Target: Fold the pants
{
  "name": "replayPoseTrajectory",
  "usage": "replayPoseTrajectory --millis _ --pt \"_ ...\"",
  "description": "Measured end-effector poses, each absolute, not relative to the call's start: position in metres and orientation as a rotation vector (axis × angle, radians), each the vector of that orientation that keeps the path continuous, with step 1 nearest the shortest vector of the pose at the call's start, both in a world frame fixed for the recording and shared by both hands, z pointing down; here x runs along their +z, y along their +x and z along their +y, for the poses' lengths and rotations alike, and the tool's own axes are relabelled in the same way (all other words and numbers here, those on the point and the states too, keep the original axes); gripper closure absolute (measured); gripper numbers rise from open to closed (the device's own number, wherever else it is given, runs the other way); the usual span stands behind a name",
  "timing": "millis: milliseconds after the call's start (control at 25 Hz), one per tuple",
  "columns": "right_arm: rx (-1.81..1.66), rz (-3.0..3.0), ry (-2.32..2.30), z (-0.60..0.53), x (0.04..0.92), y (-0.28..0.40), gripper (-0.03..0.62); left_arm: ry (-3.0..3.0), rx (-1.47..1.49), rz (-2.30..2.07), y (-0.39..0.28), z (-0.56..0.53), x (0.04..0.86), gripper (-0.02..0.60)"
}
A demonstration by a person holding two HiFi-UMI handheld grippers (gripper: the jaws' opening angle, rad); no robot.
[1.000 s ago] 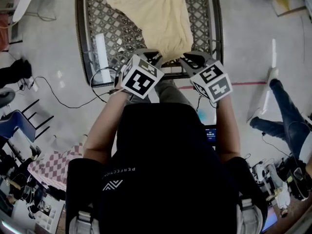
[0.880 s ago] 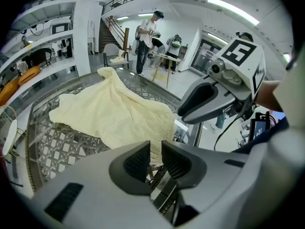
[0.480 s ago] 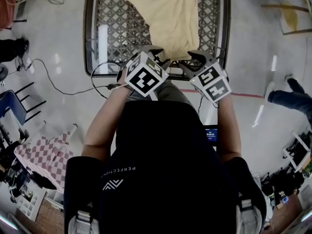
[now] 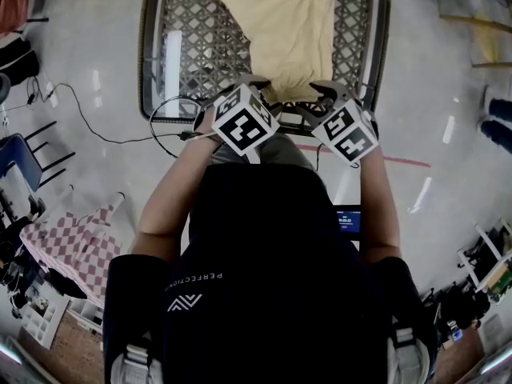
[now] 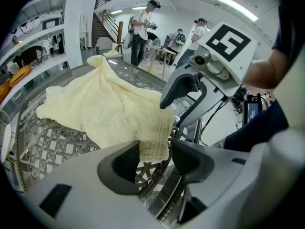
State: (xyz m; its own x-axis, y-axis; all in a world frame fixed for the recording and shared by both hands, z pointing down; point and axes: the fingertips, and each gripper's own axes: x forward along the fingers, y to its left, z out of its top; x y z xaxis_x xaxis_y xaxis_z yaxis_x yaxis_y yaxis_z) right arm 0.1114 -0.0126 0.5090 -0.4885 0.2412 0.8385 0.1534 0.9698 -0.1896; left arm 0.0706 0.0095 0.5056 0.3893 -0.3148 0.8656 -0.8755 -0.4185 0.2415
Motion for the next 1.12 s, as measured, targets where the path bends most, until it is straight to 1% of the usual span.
replayPoseTrajectory --millis 160,320,560,680,920,1000,1040,1080,1120 --pt "0.067 -2.040 -0.330 -0.013 0.519 0.116 0.384 1.913 1.029 -0.951 0.075 0.011 0.517 0.350" --pt "0.036 -2.004 -0.367 -0.013 0.527 0.118 0.375 1.938 1.075 -0.874 0.082 0.009 0.522 0.316" --pt "-0.012 -2.015 -0.359 -0.013 0.533 0.115 0.375 1.935 1.063 -0.819 0.082 0.014 0.525 0.314" --pt "-0.083 -2.000 -0.371 -0.006 0.542 0.117 0.375 1.939 1.089 -0.810 0.082 0.023 0.533 0.325" --pt "-0.160 -1.983 -0.369 -0.017 0.539 0.117 0.376 2.017 1.348 -0.800 0.085 0.017 0.533 0.328" --pt "-0.147 -1.990 -0.349 -0.015 0.541 0.115 0.376 2.012 1.353 -0.841 0.081 0.018 0.537 0.369" --pt "-0.138 -1.993 -0.336 -0.015 0.542 0.113 0.380 2.005 1.340 -0.858 0.079 0.018 0.538 0.371" --pt "-0.129 -1.994 -0.323 -0.016 0.543 0.112 0.395 1.997 1.323 -0.869 0.077 0.017 0.538 0.379" --pt "-0.122 -1.992 -0.313 -0.017 0.543 0.111 0.405 1.989 1.309 -0.876 0.075 0.015 0.538 0.400"
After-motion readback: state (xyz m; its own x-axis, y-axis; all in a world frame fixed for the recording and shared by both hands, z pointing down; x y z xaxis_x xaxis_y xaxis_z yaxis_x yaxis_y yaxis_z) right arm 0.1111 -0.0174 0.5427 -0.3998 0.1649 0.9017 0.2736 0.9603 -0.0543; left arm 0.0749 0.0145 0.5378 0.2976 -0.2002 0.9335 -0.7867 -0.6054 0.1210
